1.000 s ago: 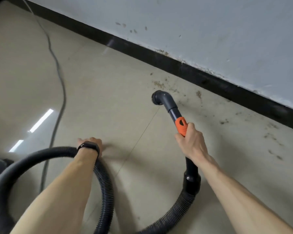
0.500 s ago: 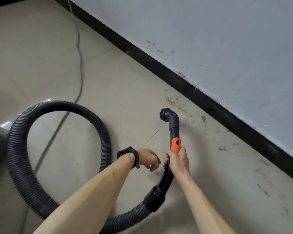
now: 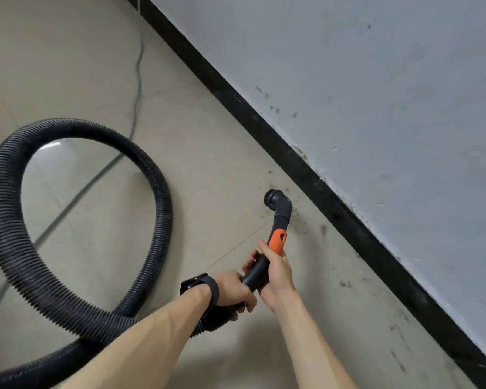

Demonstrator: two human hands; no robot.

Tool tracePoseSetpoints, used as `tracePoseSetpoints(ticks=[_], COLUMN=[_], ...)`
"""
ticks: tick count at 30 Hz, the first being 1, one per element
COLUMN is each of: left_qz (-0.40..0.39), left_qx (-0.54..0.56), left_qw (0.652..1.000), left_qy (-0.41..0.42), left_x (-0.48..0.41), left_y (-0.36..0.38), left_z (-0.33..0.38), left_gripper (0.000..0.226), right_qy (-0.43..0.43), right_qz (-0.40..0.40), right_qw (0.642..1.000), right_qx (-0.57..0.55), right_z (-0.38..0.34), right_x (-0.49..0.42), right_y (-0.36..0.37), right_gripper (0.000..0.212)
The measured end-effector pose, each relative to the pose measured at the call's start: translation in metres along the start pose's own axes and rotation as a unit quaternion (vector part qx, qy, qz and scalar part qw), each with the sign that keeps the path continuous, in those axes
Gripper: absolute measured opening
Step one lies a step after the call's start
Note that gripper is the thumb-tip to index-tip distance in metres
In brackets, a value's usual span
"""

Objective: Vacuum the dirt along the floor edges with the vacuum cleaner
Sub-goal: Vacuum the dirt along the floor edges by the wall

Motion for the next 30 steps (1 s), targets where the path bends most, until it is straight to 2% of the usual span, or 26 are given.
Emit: tracePoseSetpoints(ticks=[3, 7, 13, 15, 18, 24, 30], left_qz=[0.011, -0.005, 0.01, 0.045, 0.144, 0.314, 0.351], left_qx=[0.007, 0.019, 0.014, 0.01, -0.047, -0.184, -0.218], left_qw=[1.0, 0.999, 1.0, 0.999, 0.988, 0.93, 0.908], left_qy=[-0.008, -0.026, -0.026, -0.007, 0.026, 0.05, 0.061], left_x=[0.003, 0.004, -0.004, -0.01, -0.014, -0.014, -0.028], left_y=[-0.008, -0.009, -0.018, -0.022, -0.031, -0.042, -0.063], left_z=[-0.014, -0.03, -0.039, -0.033, -0.022, -0.004, 0.01], left_gripper=[0.011, 0.008, 0.015, 0.016, 0.013, 0.022, 0.015], right_qy=[0.003, -0.037, -0.043, -0.05, -0.069, -0.09, -0.091], right_qz=[0.008, 0.056, 0.086, 0.103, 0.13, 0.145, 0.132], right_qw=[1.0, 0.995, 0.99, 0.987, 0.98, 0.973, 0.981], right_qx=[0.002, 0.077, 0.107, 0.117, 0.132, 0.153, 0.109], right_z=[0.025, 0.042, 0.046, 0.036, 0.019, -0.003, -0.027], right_x=[-0.003, -0.009, -0.014, -0.023, -0.037, -0.059, -0.081], right_y=[0.013, 0.022, 0.032, 0.037, 0.044, 0.06, 0.069], right_gripper=[0.024, 0.02, 0.017, 0.017, 0.017, 0.016, 0.02])
Point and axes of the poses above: each hand's wrist, its own x-axis away from the middle knuckle, its own y-axis out of the palm, z = x × y, the point moved 3 cm from there along -x, towards the middle knuckle, and after that the axes turned 5 degrees about -x, right-handed, at the moved point
